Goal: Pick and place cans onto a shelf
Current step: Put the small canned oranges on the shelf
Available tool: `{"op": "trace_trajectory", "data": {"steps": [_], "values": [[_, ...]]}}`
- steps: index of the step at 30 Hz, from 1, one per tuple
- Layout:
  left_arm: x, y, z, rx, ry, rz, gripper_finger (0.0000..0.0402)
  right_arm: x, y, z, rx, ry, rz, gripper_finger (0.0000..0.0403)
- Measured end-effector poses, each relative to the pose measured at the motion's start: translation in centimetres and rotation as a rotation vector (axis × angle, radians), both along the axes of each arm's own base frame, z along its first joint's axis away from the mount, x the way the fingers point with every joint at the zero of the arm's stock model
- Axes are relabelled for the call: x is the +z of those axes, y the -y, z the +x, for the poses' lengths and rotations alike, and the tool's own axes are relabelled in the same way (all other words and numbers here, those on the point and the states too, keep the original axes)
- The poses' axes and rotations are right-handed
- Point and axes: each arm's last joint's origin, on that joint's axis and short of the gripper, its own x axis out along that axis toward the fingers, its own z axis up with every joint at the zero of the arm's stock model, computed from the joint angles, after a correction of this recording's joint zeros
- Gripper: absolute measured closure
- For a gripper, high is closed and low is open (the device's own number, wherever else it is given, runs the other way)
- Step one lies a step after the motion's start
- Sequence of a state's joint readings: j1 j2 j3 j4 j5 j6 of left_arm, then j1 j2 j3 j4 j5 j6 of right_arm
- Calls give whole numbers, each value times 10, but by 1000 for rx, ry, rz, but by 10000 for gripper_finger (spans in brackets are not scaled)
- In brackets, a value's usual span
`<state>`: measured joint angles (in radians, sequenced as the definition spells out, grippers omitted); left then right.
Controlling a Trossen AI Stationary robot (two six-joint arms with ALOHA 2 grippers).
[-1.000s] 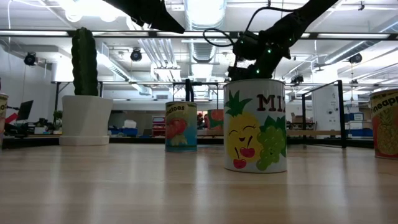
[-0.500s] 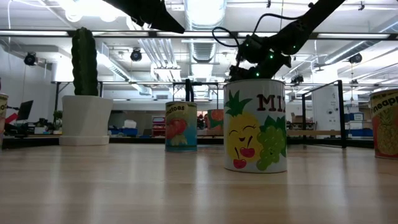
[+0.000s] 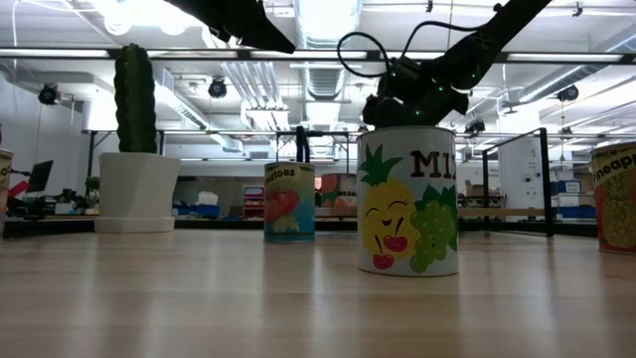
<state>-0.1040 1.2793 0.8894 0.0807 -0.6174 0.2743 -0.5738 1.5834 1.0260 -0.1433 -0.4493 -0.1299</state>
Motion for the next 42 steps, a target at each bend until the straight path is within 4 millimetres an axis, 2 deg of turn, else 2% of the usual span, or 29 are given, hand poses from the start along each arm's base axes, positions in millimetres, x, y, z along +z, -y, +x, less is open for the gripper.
{"op": "trace_trajectory", "data": {"steps": [3, 8, 14, 17, 21, 28, 42], "values": [[0, 0, 0, 1, 2, -3, 402, 0, 4, -1, -66, -32, -71, 365], [0, 0, 0, 1, 2, -3, 402, 5, 6, 0, -67, -16, -98, 365], [0, 0, 0, 1, 2, -3, 402, 26, 10, 14, -60, 84, -161, 365], [0, 0, 0, 1, 3, -3, 402, 28, 9, 22, -48, 124, -186, 365], [0, 0, 0, 0, 3, -3, 402, 25, 10, 26, -39, 146, -207, 365], [0, 0, 0, 0, 1, -3, 402, 6, 13, 32, -70, 82, -227, 365], [0, 0, 0, 0, 1, -3, 402, 2, 14, 27, -130, -16, -265, 365]]}}
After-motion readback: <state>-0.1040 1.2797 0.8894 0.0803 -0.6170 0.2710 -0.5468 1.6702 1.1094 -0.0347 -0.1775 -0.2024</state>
